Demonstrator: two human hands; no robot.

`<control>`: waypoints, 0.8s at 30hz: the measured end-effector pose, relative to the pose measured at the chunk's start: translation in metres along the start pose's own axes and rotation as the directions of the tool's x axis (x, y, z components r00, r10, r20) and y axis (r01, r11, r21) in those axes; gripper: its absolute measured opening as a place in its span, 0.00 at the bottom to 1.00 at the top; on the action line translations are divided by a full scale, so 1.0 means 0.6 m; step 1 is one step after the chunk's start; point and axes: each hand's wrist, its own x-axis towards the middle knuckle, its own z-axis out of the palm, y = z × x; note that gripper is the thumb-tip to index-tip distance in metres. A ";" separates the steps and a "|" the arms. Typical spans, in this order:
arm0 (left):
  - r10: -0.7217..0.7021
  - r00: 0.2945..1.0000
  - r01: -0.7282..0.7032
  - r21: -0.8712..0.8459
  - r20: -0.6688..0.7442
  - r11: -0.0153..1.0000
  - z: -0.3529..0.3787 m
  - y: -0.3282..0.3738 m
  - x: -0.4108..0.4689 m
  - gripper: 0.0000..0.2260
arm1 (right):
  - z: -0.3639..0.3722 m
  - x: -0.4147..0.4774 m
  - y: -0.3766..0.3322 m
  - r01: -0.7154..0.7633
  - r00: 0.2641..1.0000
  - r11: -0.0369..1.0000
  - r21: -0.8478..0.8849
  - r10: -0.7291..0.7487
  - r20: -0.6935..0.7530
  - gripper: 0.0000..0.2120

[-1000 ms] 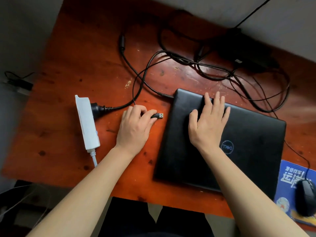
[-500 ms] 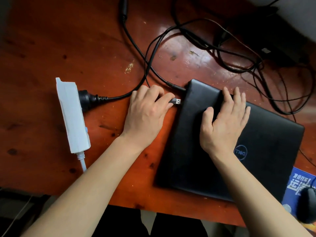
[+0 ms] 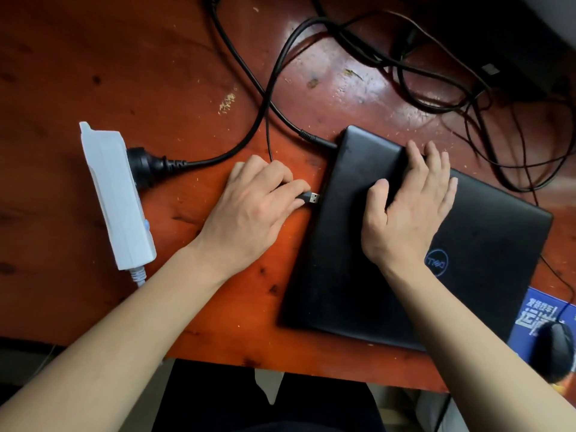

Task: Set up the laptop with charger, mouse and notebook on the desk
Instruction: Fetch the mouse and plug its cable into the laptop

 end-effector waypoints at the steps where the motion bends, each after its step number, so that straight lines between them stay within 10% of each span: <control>1: 0.009 1.000 -0.009 -0.008 0.003 1.000 0.000 0.000 -0.003 0.08 | 0.000 0.000 0.000 0.000 1.000 1.000 0.001 0.000 -0.002 0.30; 24: 0.070 0.997 -0.072 0.056 0.040 0.996 -0.008 0.003 0.004 0.09 | -0.001 0.002 -0.005 0.003 1.000 1.000 0.015 -0.002 -0.030 0.31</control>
